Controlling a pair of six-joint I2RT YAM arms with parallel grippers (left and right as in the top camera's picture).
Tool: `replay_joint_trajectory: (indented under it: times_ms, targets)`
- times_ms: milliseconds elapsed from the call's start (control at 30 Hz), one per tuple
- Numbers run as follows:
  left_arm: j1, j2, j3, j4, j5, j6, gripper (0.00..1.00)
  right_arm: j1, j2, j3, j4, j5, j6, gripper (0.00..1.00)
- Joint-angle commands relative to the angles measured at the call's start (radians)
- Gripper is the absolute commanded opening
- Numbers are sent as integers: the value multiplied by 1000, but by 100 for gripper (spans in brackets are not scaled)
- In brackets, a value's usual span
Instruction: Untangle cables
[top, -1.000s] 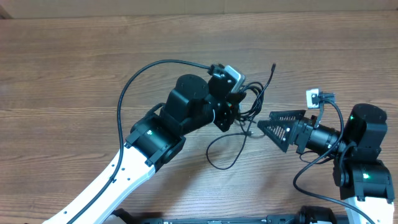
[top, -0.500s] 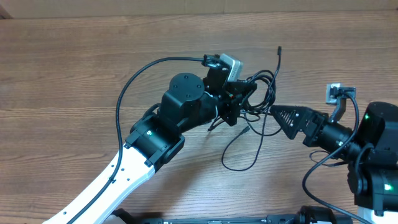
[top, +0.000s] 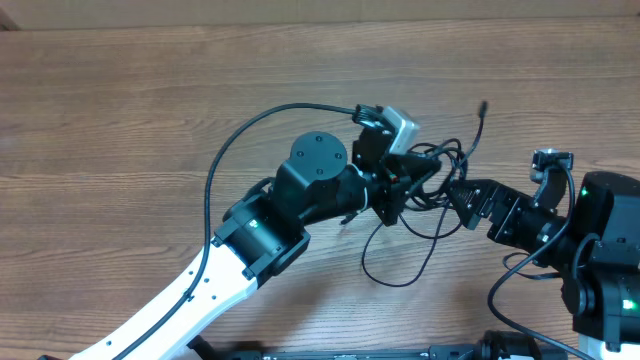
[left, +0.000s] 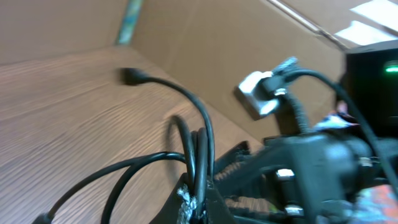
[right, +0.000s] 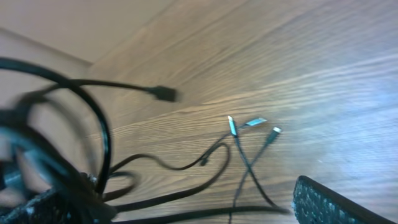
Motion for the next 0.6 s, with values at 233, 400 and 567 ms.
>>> replay_joint_trajectory:
  times_ms: [233,400,567]
  targets:
    - [11,-10,18,153,263,24,4,-3,6,25,-116,416,0,100]
    - [103,-40,18,249,450,23,4,-3,45,25,-198,554,30,100]
    - [219,-93,18,258,571,11,4,-3,79,25,-214,579,30,100]
